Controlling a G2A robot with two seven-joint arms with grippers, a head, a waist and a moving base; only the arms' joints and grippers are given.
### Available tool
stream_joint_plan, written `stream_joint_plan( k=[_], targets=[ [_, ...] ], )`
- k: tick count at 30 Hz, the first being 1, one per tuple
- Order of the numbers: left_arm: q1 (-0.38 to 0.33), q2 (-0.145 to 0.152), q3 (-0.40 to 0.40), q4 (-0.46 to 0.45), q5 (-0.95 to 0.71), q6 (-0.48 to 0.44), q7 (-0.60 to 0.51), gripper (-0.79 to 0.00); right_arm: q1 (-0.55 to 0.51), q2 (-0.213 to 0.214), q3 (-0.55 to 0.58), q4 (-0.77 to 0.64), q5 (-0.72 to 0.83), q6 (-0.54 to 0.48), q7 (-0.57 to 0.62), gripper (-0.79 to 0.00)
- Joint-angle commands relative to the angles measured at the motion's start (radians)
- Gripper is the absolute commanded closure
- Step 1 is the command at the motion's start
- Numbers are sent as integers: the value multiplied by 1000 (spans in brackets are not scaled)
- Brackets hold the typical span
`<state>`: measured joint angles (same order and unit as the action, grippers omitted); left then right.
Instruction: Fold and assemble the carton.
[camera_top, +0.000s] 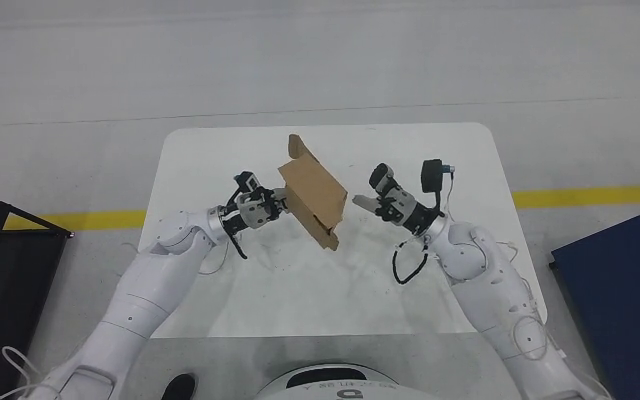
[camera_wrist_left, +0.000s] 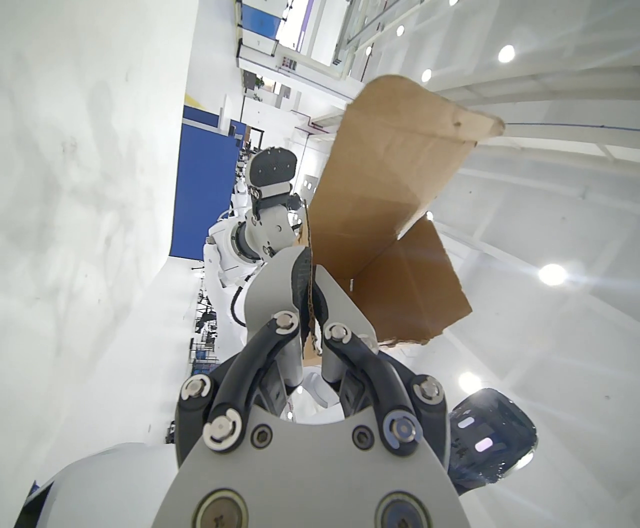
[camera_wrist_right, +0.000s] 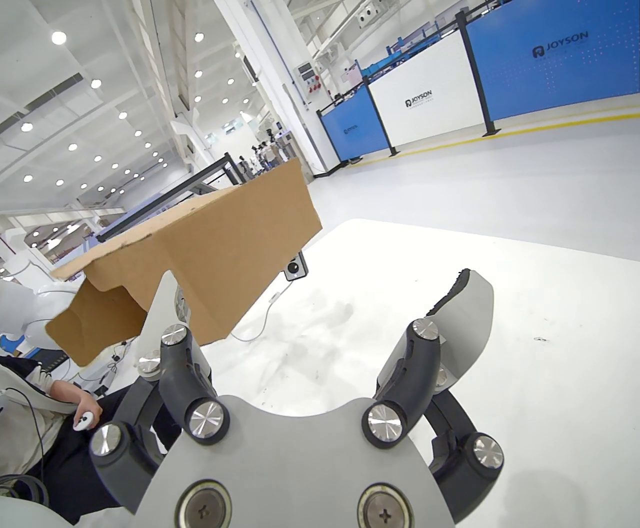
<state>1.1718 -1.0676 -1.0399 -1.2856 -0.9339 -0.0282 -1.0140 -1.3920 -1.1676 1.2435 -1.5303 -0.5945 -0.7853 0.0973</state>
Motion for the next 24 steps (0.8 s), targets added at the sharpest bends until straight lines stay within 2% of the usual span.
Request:
stream_joint_plan(
  k=[1, 5, 17, 20, 24],
  targets=[
    [-1, -1, 1, 2, 10, 1, -1, 0, -4, 1, 1, -9, -30, -5, -11, -785],
    [-3, -4, -2, 4, 13, 11, -3, 0, -12, 2, -1, -26, -95, -7, -16, -785],
    [1, -5, -3, -7, 86, 16, -63, 0, -2, -6, -45, -28, -199, 81, -31, -785],
    [5, -6, -14, -7, 77, 5, -55, 0, -2, -6, -48, -30, -191, 75, -36, -785],
    [11, -8, -31, -4, 46, -1, -44, 0, -14, -3, -33, -40, -126, 13, -55, -785]
  ],
)
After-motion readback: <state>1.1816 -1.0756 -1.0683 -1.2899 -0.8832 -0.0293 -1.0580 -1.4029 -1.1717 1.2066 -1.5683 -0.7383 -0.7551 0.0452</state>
